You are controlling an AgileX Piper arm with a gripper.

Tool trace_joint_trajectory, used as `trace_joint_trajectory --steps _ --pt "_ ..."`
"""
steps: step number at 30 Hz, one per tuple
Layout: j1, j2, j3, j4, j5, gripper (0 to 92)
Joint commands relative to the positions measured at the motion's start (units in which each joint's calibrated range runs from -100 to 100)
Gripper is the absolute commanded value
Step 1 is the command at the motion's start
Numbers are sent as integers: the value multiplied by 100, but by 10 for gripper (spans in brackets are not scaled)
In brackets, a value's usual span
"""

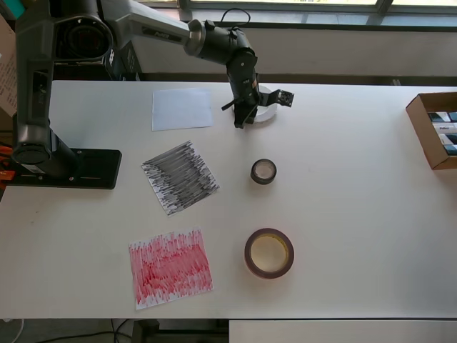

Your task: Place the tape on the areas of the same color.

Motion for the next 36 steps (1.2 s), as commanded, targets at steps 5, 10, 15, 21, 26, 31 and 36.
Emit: trace_joint_trajectory --steps 5,10,15,21,26,31,36 --pt "5 -47 25 -4 -62 2" --pt "5 -197 61 5 -86 2" --pt "45 -599 97 268 -78 2" --pt "92 -730 97 463 -86 2" --pt "92 -983 115 641 -250 2" --pt "92 -1048 106 641 -275 2" --pt "37 -1039 106 641 -389 53"
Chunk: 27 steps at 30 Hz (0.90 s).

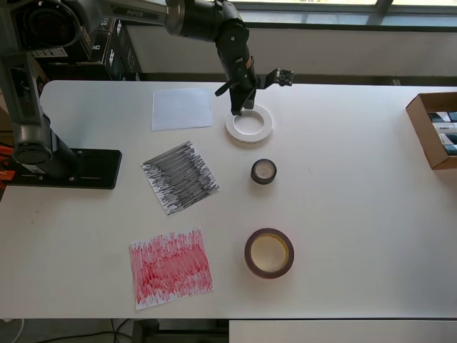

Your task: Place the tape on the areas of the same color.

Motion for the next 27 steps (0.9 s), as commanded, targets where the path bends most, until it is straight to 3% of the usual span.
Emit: trace_joint_trajectory --steps 1,5,21,27 --pt "-29 44 -8 -21 -130 87" --pt "-52 156 -17 -80 -285 199" --pt "-502 530 -44 -89 -400 443" --pt "-526 530 -8 -80 -457 462"
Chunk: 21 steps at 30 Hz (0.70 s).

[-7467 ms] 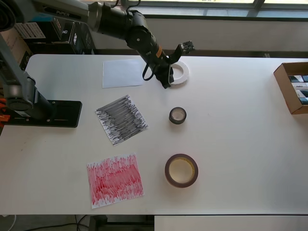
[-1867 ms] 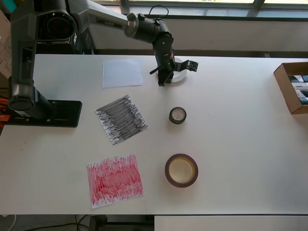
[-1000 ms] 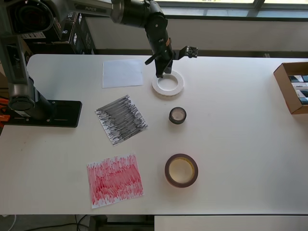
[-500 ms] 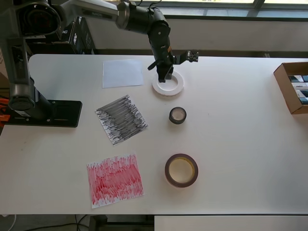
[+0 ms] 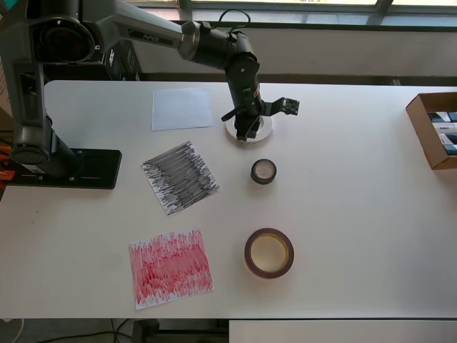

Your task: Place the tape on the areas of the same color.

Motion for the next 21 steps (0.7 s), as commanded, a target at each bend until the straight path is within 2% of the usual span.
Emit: trace_joint_trajectory --steps 1,21 --pt "-23 35 -1 70 -46 462" --pt "-252 -49 417 155 -218 461"
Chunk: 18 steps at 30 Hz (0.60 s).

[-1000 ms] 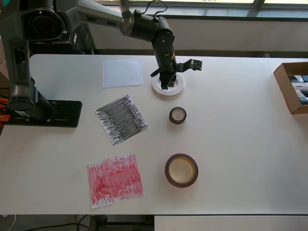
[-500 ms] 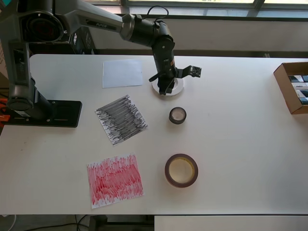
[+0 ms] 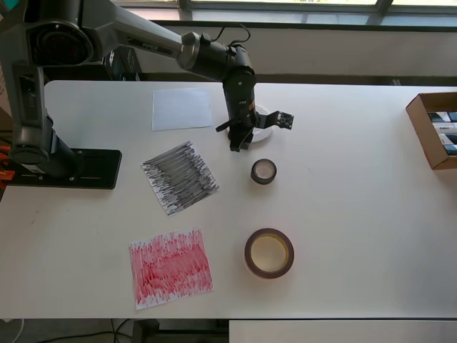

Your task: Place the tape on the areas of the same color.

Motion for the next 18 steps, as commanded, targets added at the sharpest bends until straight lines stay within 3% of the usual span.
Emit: trace_joint_trajectory --steps 1,18 --pt "-19 -49 -19 34 -112 461" --pt "115 -68 -92 26 -415 464"
